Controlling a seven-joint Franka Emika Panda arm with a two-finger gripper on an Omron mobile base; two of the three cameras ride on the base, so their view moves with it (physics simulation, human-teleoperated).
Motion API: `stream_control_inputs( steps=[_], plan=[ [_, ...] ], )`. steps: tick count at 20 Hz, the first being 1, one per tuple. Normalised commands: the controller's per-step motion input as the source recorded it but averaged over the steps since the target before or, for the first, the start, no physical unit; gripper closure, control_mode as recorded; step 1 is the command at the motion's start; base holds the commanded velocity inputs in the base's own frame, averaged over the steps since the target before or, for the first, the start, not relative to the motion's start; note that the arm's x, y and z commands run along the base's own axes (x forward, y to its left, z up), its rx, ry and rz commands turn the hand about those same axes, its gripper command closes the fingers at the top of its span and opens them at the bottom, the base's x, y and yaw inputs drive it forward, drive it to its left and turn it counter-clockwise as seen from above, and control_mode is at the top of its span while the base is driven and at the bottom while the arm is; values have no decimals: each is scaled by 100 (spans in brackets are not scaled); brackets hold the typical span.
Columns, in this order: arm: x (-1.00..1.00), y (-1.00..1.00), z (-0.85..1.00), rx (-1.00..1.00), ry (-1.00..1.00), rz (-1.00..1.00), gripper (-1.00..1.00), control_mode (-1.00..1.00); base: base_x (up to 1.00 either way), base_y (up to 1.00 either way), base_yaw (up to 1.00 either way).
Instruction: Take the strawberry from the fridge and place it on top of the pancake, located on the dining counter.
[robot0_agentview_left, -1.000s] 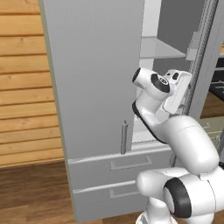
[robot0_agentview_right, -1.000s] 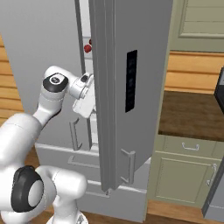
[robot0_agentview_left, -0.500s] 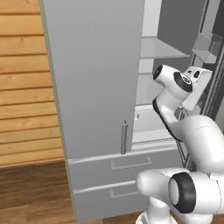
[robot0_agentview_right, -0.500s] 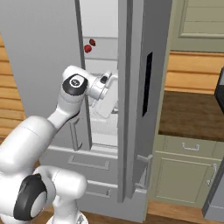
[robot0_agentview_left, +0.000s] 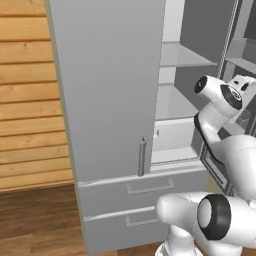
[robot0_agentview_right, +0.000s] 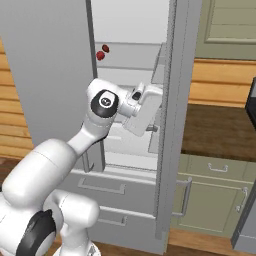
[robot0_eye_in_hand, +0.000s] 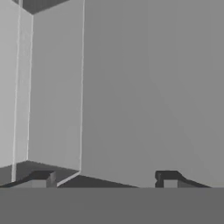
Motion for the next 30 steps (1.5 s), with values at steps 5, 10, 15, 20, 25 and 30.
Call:
stream_control_inputs(
  steps=[5,10,15,20,25,30],
  plan=[
    [0,8,0,0,-8,0,-100,-100,0,0,0],
    [0,82,0,4,-12,-1,-100,-100,0,0,0],
    [1,100,-31,35,-7,-16,-100,-100,0,0,0],
    [10,100,-76,78,-1,-16,-100,-100,0,0,0],
    [34,94,-58,73,-12,-20,-100,-100,0,0,0],
    [37,60,-16,41,-30,-8,-100,-100,0,0,0]
  ],
)
